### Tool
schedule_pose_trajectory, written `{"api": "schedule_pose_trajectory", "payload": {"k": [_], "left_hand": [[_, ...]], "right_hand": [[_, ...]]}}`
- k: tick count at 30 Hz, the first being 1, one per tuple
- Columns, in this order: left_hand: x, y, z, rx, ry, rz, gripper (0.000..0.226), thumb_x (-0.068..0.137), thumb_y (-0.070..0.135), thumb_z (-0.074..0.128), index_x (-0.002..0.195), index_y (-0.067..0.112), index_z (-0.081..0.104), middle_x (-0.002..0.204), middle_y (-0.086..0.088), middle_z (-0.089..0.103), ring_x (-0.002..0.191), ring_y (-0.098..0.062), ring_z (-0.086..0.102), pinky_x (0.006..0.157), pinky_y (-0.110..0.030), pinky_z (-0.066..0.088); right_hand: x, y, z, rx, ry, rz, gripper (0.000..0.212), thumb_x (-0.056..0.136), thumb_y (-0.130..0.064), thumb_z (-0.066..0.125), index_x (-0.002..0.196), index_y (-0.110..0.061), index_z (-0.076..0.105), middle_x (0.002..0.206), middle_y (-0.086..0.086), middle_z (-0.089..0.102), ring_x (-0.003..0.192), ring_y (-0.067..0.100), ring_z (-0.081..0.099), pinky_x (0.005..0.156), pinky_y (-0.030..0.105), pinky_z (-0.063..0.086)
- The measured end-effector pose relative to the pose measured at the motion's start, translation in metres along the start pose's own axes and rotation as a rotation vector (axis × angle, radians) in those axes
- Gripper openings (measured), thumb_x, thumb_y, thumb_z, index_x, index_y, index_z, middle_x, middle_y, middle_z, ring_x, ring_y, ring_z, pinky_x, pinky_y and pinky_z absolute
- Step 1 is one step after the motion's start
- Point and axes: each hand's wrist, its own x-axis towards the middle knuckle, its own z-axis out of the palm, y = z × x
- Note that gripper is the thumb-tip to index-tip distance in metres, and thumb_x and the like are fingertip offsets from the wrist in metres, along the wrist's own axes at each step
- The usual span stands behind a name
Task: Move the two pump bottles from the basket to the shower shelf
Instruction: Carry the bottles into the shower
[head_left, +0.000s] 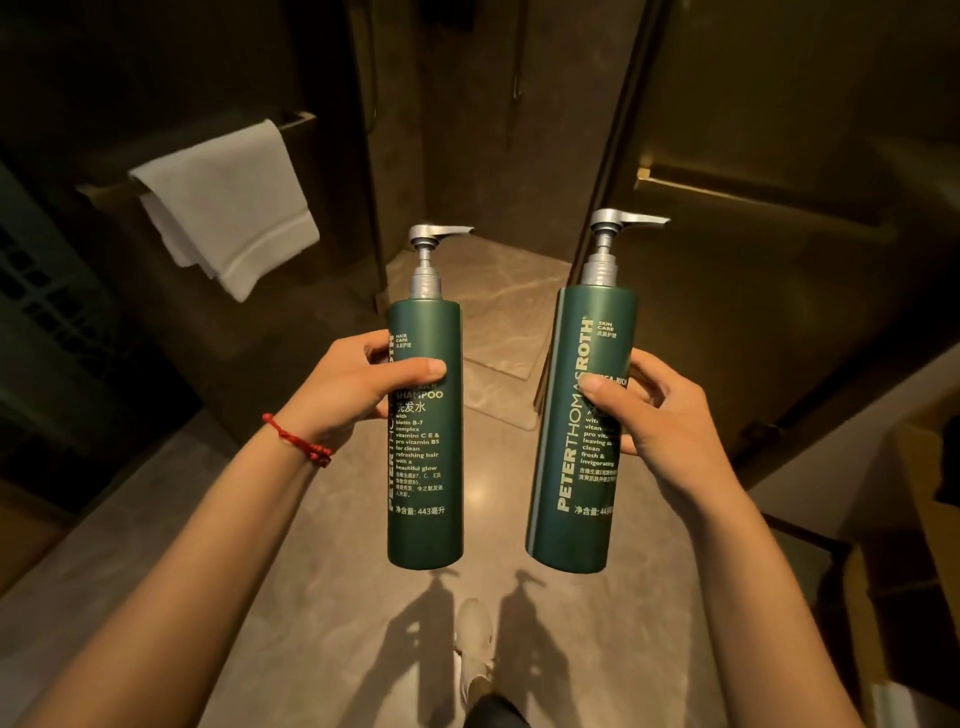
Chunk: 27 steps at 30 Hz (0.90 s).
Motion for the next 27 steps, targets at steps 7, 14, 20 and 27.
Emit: {"api": "schedule_pose_trajectory", "payload": {"k": [7, 14, 20, 27], "left_hand": [[0.12, 0.027, -0.016, -0.027, 0.056, 0.019, 0.042, 0.048, 0.023, 0.081, 0.087, 0.018, 0.067, 0.078, -0.001, 0.071, 0.067, -0.012, 0.068, 0.054, -0.022, 0.055], [0.231, 0.047, -0.043, -0.035, 0.128, 0.038, 0.038, 0.051, 0.031, 0.072, 0.087, 0.019, 0.067, 0.072, 0.002, 0.073, 0.068, -0.013, 0.069, 0.061, -0.021, 0.056], [0.348, 0.048, -0.078, -0.034, 0.131, 0.031, 0.03, 0.06, 0.023, 0.072, 0.088, 0.016, 0.065, 0.072, 0.0, 0.073, 0.065, -0.012, 0.069, 0.055, -0.018, 0.053], [0.512, 0.063, -0.132, -0.069, 0.098, 0.044, 0.031, 0.057, 0.022, 0.073, 0.086, 0.015, 0.065, 0.059, 0.007, 0.072, 0.057, -0.008, 0.067, 0.049, -0.016, 0.05]], "right_hand": [[0.134, -0.005, -0.012, 0.023, -0.036, -0.028, 0.04, 0.06, -0.04, 0.069, 0.098, -0.033, 0.059, 0.078, -0.025, 0.072, 0.074, -0.003, 0.067, 0.051, 0.008, 0.047], [0.26, -0.005, -0.01, 0.004, -0.07, -0.019, 0.033, 0.066, -0.033, 0.071, 0.097, -0.034, 0.06, 0.079, -0.023, 0.073, 0.075, -0.001, 0.068, 0.051, 0.009, 0.047], [0.376, 0.012, -0.003, -0.023, -0.029, -0.025, 0.026, 0.075, -0.021, 0.069, 0.093, -0.037, 0.06, 0.077, -0.025, 0.072, 0.074, -0.002, 0.068, 0.052, 0.009, 0.047], [0.542, 0.022, 0.019, -0.003, 0.026, -0.021, 0.025, 0.077, -0.015, 0.067, 0.092, -0.033, 0.06, 0.07, -0.023, 0.072, 0.067, -0.003, 0.067, 0.049, 0.01, 0.048]]}}
